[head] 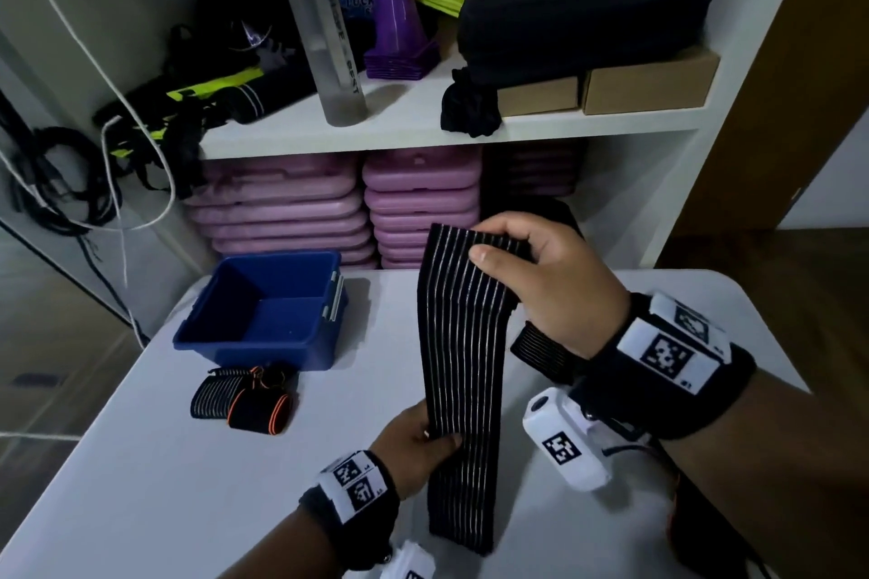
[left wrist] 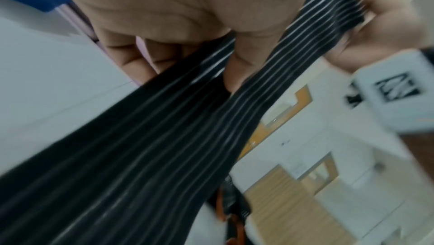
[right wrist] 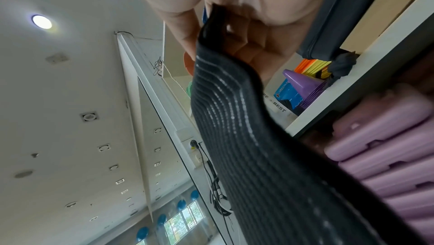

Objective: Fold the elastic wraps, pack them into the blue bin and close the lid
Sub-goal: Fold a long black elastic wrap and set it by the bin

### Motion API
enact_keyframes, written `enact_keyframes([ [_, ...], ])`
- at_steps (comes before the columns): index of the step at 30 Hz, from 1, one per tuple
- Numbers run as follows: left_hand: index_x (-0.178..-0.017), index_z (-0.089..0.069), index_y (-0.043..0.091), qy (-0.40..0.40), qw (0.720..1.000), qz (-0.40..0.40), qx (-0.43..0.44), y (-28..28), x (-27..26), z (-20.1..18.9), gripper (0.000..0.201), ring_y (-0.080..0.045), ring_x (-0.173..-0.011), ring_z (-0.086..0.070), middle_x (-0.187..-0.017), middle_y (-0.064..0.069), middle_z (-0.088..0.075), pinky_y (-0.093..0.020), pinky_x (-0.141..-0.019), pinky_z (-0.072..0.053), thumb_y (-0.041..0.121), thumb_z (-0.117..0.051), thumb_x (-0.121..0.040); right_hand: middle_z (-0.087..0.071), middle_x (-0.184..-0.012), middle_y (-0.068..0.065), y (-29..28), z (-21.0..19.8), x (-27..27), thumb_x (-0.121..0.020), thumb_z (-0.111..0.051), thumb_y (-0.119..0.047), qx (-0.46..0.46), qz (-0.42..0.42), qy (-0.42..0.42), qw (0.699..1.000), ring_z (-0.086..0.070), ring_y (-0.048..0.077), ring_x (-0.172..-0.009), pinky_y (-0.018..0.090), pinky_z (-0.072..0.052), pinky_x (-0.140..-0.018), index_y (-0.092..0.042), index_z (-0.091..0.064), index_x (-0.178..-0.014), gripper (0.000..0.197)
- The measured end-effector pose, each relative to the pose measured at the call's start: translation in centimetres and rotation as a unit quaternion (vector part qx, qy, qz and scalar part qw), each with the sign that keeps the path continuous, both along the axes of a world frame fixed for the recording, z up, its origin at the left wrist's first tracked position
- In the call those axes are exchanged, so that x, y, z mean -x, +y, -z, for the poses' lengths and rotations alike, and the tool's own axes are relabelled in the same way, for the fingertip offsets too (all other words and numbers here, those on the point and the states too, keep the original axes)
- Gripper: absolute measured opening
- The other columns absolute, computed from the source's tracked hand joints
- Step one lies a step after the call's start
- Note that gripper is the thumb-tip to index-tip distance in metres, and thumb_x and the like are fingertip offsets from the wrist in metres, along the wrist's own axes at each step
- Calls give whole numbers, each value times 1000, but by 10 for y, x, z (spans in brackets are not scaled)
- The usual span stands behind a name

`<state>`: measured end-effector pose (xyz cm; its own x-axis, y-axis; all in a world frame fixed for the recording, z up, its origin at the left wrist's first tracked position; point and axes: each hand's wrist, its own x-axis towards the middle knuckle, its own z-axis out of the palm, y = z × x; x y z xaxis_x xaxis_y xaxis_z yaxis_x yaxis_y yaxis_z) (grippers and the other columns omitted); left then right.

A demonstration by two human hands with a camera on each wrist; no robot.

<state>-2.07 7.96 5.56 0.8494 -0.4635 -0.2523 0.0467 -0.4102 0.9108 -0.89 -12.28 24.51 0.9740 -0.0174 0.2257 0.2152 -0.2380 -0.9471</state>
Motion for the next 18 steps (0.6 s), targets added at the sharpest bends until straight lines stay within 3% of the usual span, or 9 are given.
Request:
enact_keyframes([
  [3, -111, -59, 26, -26, 988, 50, -142, 15, -22, 20, 17, -12, -103, -62, -108, 8, -66, -29, -95, -47, 24, -57, -94, -72, -96, -5, 8, -2, -7, -84, -66, -33, -2, -7, 2, 1000, -67, 11, -93, 38, -52, -91, -19, -70, -104, 24],
  [6, -121, -53, 16, -72, 966, 7, -250, 21, -55, 21, 34, -15, -104, -58, -112, 4, -60, -22, -83, -43, 36, -58, -94, -72, -96, -3, 14, -9, -7, -83, -64, -31, 28, -29, 0, 999, -68, 12, -93, 33, -53, -90, -19, -70, -103, 24],
  [8, -117, -58, 14, -98, 964, -39, -245, 17, -84, 10, 29, -19, -103, -58, -110, 0, -60, -20, -77, -38, 30, -60, -93, -72, -94, -3, 19, -14, -2, -84, -64, -28, 45, -57, -1, 997, -68, 11, -90, 28, -54, -85, -19, -70, -101, 20],
  [10, -102, -62, 21, -110, 967, -41, -226, 14, -118, -3, 9, -20, -104, -57, -109, -1, -60, -22, -81, -39, 21, -60, -93, -72, -90, -7, 23, -16, 5, -87, -64, -24, 58, -84, 11, 995, -68, 6, -84, 20, -53, -77, -24, -70, -98, 13],
  [12, -91, -58, 27, -124, 971, -30, -200, 12, -155, -10, 16, -23, -104, -58, -108, -3, -59, -32, -91, -46, 11, -61, -88, -71, -88, -13, 26, -11, 13, -89, -66, -22, 80, -103, 47, 990, -67, 2, -82, 14, -50, -73, -33, -70, -95, 12],
  [14, -91, -57, 17, -153, 973, -60, -164, 9, -183, -18, 21, -34, -103, -57, -109, -16, -59, -38, -89, -48, -2, -62, -83, -70, -93, -19, 30, 0, 21, -89, -67, -25, 131, -126, 95, 979, -67, 0, -88, 14, -52, -76, -39, -69, -97, 16],
  [18, -98, -59, 11, -262, 948, -50, -175, 3, -215, -16, 31, -31, -111, -49, -121, -14, -49, -29, -88, -39, -13, -63, -78, -66, -100, -24, 40, 53, 28, -91, -64, -33, 231, -175, 112, 951, -57, -13, -99, 2, -38, -82, -30, -70, -111, 20],
])
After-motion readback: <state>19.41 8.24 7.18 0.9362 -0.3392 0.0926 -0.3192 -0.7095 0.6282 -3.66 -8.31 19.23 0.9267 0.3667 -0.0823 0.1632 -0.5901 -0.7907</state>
